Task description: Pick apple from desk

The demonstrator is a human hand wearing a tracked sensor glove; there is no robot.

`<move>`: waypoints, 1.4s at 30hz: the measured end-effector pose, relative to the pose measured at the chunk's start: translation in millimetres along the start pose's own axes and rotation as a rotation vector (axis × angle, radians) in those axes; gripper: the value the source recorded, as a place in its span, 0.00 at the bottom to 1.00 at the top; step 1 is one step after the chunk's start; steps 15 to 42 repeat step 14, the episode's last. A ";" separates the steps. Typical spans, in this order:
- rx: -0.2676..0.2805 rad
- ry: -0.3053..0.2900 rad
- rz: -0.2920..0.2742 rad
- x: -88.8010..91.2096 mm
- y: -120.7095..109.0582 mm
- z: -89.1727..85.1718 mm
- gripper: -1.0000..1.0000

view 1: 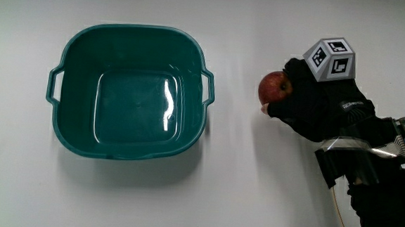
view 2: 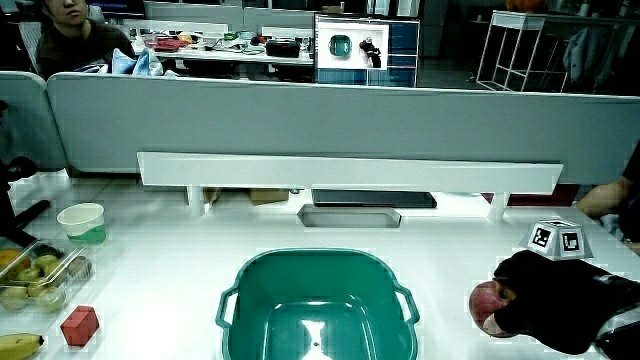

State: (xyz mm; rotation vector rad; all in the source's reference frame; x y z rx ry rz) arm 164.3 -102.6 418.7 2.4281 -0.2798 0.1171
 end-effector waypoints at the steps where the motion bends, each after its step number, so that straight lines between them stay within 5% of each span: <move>1: 0.003 -0.016 0.006 -3.5 -1.4 2.8 1.00; 14: 0.116 -0.005 0.152 -66.9 -21.2 48.7 1.00; 42: 0.116 -0.005 0.152 -66.9 -21.2 48.7 1.00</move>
